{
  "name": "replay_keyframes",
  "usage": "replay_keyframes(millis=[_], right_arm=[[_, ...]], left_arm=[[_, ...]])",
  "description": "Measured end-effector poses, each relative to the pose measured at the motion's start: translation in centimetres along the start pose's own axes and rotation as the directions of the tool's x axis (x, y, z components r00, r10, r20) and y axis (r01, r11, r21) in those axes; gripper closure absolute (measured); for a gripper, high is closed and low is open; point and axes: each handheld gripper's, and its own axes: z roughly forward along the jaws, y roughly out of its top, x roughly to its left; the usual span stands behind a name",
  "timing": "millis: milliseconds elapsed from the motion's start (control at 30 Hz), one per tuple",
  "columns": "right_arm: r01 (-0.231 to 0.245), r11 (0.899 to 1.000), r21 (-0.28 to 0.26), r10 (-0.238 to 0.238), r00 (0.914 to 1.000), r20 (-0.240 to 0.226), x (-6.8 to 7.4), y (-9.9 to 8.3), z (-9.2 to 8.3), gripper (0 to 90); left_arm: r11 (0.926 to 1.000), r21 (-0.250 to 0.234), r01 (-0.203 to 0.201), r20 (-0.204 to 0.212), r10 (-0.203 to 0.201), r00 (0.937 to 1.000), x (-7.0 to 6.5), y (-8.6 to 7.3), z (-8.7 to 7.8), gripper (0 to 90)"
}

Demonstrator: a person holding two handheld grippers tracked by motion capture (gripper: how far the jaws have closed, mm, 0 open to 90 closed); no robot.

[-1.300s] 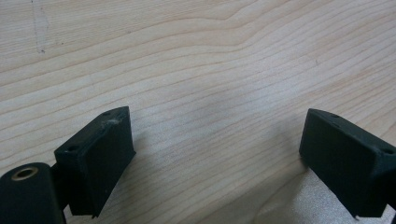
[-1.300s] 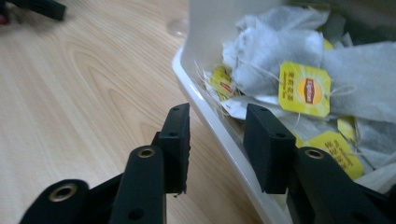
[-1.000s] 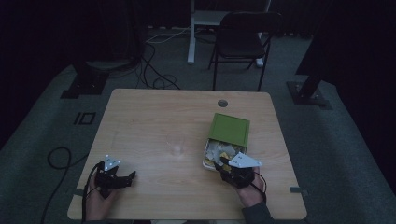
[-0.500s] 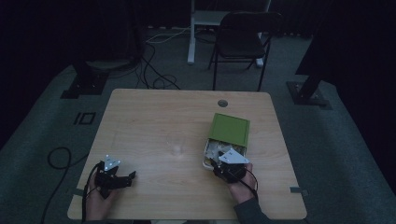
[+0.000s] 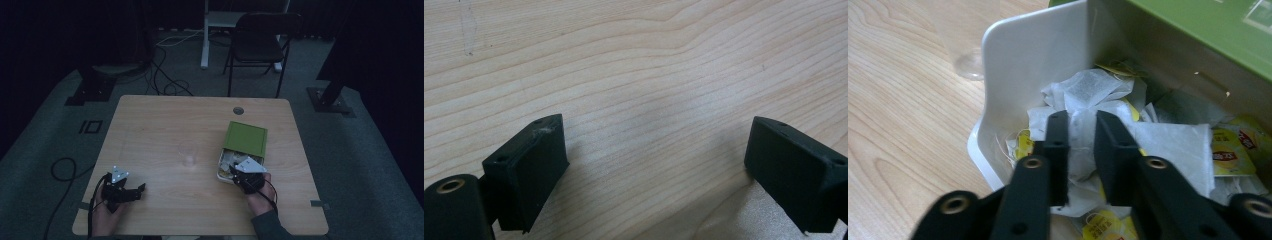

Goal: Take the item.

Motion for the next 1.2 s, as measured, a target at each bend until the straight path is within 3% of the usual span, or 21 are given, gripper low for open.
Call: replay_keyframes(millis=[133,367,667,1200], right_arm=[[-0.012,1.000,-0.011,0.012,0.9999,0.004,-0.5,0.2,-0.6,88.8],[-0.021,0.999,-0.045,0.021,0.9998,0.005,-1.3,0.7,-1.8,89.2],[-0.036,0.996,-0.083,0.033,0.9988,-0.037,-2.3,1.8,-4.1,89.2],[0.002,0.992,-0.125,-0.012,0.9965,-0.082,-1.4,3.5,-6.2,89.4]], left_arm=[[1.0000,0.000,0.000,0.000,0.000,1.0000,0.0,0.0,0.0,10.6],[1.0000,0.000,0.000,0.000,0.000,1.0000,0.0,0.0,0.0,10.6],[1.0000,0.000,0.000,0.000,0.000,1.0000,0.0,0.0,0.0,10.6],[1.0000,0.000,0.000,0.000,0.000,1.0000,0.0,0.0,0.0,10.7]])
